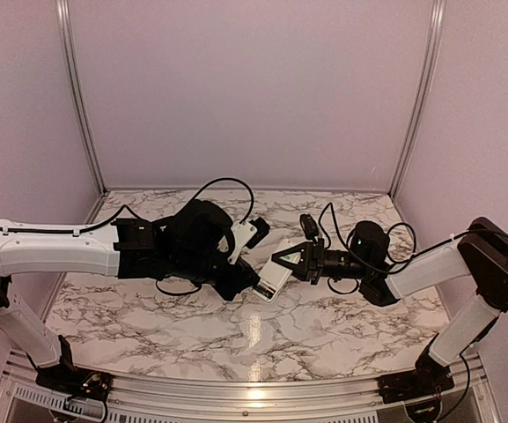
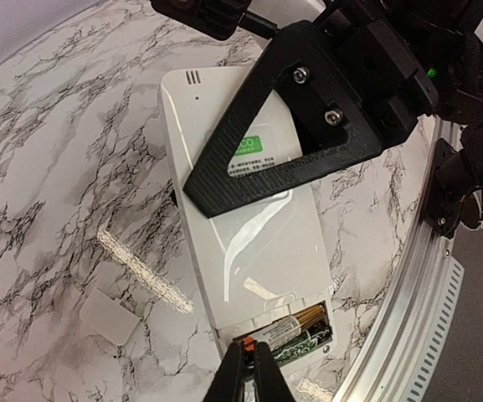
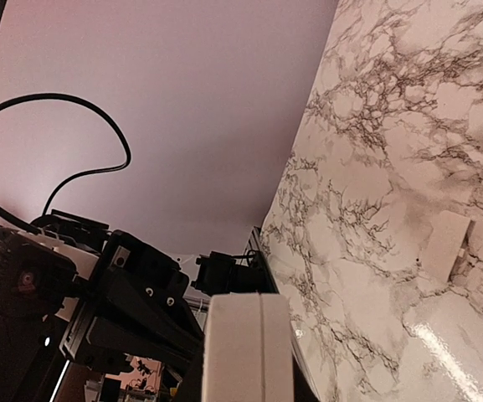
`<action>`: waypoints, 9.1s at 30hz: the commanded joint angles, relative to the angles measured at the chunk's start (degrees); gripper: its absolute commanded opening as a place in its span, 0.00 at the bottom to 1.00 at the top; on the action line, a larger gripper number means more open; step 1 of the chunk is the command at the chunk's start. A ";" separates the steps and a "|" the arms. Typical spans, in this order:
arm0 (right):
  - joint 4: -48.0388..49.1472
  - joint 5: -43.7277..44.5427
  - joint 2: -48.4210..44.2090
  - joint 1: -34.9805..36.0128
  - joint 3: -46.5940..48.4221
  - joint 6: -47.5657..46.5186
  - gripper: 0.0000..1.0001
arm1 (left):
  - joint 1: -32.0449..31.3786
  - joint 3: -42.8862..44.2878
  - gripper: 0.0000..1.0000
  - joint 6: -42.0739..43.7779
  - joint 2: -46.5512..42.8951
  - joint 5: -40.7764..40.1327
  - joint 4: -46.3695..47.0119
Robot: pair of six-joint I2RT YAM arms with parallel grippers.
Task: Load the batteries into the remote control
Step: Load the battery into the battery compartment, then press the battery in the battery compartment, then pick up the battery cover from the center of the board.
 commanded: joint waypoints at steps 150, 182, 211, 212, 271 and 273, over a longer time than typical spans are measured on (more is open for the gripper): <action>-14.03 -13.79 -12.63 1.84 9.82 -18.76 0.46 | 9.40 -8.07 0.00 -2.49 -0.49 40.14 20.28; -56.62 -22.13 -14.42 2.75 17.95 -45.48 0.19 | 11.56 -1.96 0.00 7.10 3.69 50.05 2.63; -44.88 -12.55 -15.67 -10.07 9.23 -32.51 0.00 | 14.52 -21.01 0.99 18.41 -16.02 4.43 21.56; -44.04 -12.09 -15.68 -10.45 8.60 -31.54 0.00 | 14.41 -20.45 0.99 18.58 -15.24 3.84 21.12; -29.82 -14.54 -11.84 -19.17 0.29 -24.31 0.00 | 19.97 4.60 0.53 50.11 26.06 18.03 -5.82; -28.59 -13.95 -11.77 -19.14 -0.47 -23.23 0.00 | 19.74 2.31 0.52 48.04 23.41 17.74 -3.21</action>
